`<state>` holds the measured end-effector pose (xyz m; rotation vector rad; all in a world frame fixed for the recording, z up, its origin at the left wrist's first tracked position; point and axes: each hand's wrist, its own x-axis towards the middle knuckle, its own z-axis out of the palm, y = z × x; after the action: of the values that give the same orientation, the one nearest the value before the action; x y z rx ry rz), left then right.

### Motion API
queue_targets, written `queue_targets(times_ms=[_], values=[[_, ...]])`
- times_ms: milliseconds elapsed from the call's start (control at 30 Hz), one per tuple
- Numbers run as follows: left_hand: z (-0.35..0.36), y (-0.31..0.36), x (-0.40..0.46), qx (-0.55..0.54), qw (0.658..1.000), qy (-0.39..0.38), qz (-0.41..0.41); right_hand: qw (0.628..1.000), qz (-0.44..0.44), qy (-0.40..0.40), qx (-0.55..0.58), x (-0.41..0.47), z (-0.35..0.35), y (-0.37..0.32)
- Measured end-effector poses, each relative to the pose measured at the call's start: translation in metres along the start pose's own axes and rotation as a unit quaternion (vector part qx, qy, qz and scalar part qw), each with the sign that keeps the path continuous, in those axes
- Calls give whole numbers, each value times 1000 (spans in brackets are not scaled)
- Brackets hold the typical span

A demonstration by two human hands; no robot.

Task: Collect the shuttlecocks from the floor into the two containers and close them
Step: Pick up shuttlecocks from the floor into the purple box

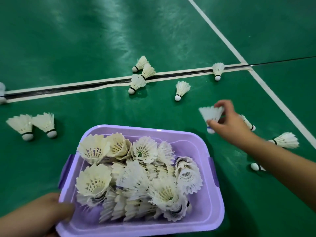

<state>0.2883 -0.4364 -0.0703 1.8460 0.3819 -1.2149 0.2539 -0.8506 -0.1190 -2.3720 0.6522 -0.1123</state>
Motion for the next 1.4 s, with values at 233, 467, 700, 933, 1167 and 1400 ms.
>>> queue_targets(times_ms=[233, 467, 700, 933, 1167, 1400], values=[[11, 12, 6, -143, 983, -118, -18, 980, -154, -111, 64, -61, 24, -92], [21, 18, 2, -135, 984, -116, 10, 943, -222, -175, -175, -45, 69, -91], [26, 32, 5, -34, 998, -37, -37, 975, -155, -75, -142, -35, 14, -62], [72, 71, 15, 0, 994, -102, -48, 909, 158, -89, -376, 32, -44, 98], [104, 71, 38, -1, 993, -103, -62, 893, 143, -104, -413, 39, -33, 156], [108, 62, 44, -21, 993, -87, -77, 974, 89, 210, 14, 34, -58, 118]])
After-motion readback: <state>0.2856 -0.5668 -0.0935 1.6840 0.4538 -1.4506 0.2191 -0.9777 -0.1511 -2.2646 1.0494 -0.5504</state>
